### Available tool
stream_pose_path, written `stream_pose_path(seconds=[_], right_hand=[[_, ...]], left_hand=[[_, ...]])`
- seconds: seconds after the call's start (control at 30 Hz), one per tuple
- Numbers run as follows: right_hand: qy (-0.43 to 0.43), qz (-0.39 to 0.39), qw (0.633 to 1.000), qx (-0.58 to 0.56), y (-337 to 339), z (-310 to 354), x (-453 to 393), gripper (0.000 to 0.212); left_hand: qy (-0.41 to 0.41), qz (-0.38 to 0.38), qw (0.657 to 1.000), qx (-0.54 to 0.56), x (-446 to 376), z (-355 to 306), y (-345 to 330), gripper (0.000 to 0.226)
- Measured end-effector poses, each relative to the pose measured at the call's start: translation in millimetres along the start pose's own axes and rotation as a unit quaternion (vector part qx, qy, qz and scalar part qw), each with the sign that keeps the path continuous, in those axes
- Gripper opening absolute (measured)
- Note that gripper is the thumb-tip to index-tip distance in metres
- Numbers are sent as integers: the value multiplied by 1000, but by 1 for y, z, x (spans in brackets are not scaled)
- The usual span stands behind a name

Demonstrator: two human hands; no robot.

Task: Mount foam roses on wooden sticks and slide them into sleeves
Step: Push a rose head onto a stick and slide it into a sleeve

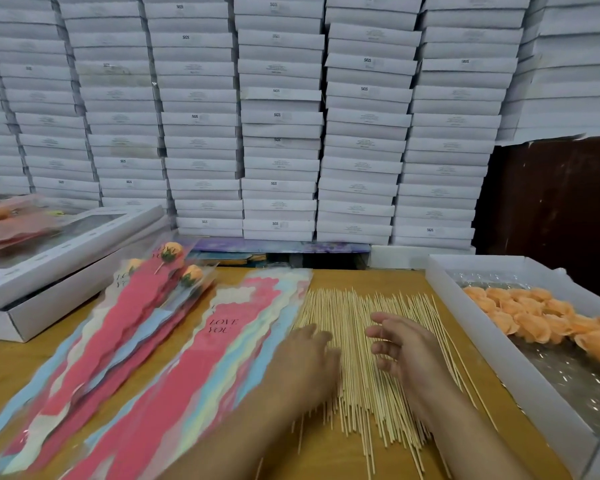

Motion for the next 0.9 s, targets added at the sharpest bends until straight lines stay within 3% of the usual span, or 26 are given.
stream_pose_path(seconds=[0.23,0.43,0.57,0.67,0.8,0.9], right_hand=[[3,3,1000,28,-4,2,5,22],[155,-14,967,202,-4,33,12,22],[200,-57,945,253,15,64,9,20],[188,-59,897,395,43,86,-4,27],[64,-68,805,586,103,100,-37,39],[-7,-104,740,665,151,102,-60,41]], left_hand=[[-34,45,997,-43,1,-8,-48,53],[-40,41,997,-52,1,-7,-49,53],[-38,52,997,-47,1,-5,-51,54],[-37,54,997,-44,1,-5,-49,54],[-40,56,997,-40,3,-7,-48,54],[-41,56,997,-38,4,-7,-46,54]])
Point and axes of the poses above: each hand's wrist, its own x-axis away from the middle knuckle, its own y-axis out of the back of the hand, z = x × y, the point moved 6 cm from there along -x, towards the middle knuckle, and after that the axes turned 8 degrees about y, right-handed, at the moved point
